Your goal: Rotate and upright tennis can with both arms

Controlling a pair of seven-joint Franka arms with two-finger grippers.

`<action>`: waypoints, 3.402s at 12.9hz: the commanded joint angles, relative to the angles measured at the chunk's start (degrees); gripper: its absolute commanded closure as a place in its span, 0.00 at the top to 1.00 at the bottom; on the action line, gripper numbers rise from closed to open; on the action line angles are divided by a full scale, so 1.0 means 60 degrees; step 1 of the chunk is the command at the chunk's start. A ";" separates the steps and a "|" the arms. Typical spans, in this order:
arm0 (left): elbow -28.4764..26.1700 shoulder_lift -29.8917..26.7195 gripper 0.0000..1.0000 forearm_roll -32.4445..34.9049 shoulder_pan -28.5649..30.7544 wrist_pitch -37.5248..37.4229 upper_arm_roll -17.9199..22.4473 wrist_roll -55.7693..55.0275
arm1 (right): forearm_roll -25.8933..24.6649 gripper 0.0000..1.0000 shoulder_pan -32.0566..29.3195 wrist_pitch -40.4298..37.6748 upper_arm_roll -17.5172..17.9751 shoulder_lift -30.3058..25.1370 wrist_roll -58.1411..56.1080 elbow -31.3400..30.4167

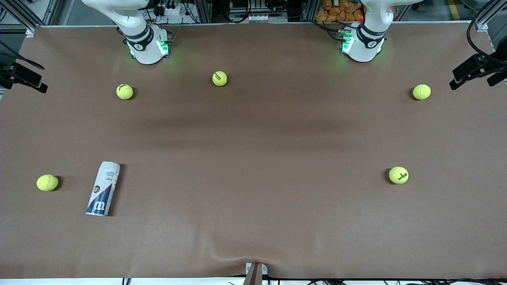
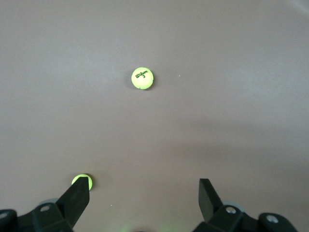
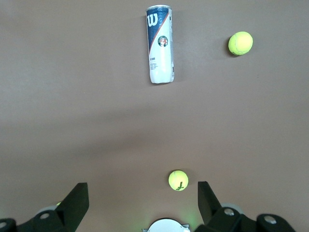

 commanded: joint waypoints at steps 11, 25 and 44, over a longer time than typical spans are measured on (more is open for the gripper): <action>0.0103 0.0323 1.00 0.0239 0.0012 0.0213 -0.0056 -0.0177 | 0.0068 1.00 0.0113 0.2026 0.0010 0.2173 -0.0167 0.0064; 0.0074 0.0265 1.00 0.0225 -0.0061 0.0198 -0.0173 -0.0030 | 0.0170 1.00 -0.0459 0.6786 0.0025 0.6879 -0.2130 -0.0009; -0.0102 0.0396 1.00 0.0225 -0.0061 0.0242 -0.0217 -0.0089 | 0.0053 0.76 0.1309 0.7903 0.0054 0.7015 -0.6227 0.0035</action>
